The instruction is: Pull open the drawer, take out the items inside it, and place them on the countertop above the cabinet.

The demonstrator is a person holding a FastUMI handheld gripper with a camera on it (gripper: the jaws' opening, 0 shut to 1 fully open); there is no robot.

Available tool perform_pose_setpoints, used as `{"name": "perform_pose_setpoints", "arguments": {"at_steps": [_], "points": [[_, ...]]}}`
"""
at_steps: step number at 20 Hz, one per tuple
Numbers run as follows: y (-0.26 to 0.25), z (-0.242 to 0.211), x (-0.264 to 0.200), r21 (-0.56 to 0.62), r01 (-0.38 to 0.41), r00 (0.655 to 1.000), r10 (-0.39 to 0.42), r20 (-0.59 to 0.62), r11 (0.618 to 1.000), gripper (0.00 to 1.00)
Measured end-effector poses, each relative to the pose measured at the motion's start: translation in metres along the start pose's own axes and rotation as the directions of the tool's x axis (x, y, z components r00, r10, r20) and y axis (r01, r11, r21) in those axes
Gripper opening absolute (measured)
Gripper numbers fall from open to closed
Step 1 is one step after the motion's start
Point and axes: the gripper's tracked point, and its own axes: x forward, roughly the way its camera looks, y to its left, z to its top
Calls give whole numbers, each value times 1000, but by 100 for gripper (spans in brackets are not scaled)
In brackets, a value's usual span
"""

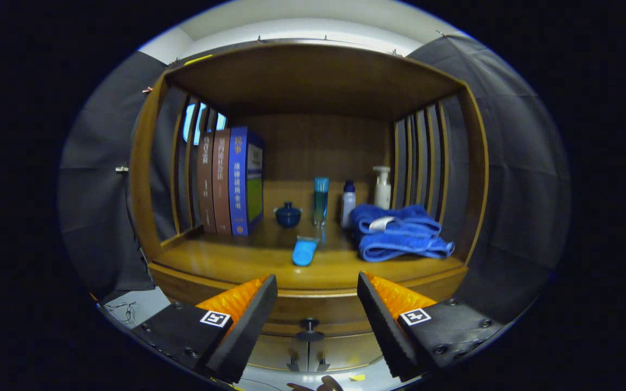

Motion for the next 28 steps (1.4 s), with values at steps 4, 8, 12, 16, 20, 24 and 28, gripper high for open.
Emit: {"name": "perform_pose_setpoints", "arguments": {"at_steps": [4, 8, 12, 16, 20, 24, 28], "points": [[-3, 65, -37, 8, 6, 997, -6, 77, 1000, 97], [-1, 105, -74, -17, 1, 995, 1, 99, 1000, 97], [-2, 132, -110, -16, -15, 993, 16, 121, 1000, 97], [-7, 150, -139, 2, -12, 989, 12, 147, 1000, 97], [-7, 168, -158, 18, -18, 981, 14, 191, 1000, 97], [-6, 173, -166, 20, -22, 979, 18, 203, 1000, 97], [-4, 167, -166, 16, -27, 981, 24, 191, 999, 97]]}}
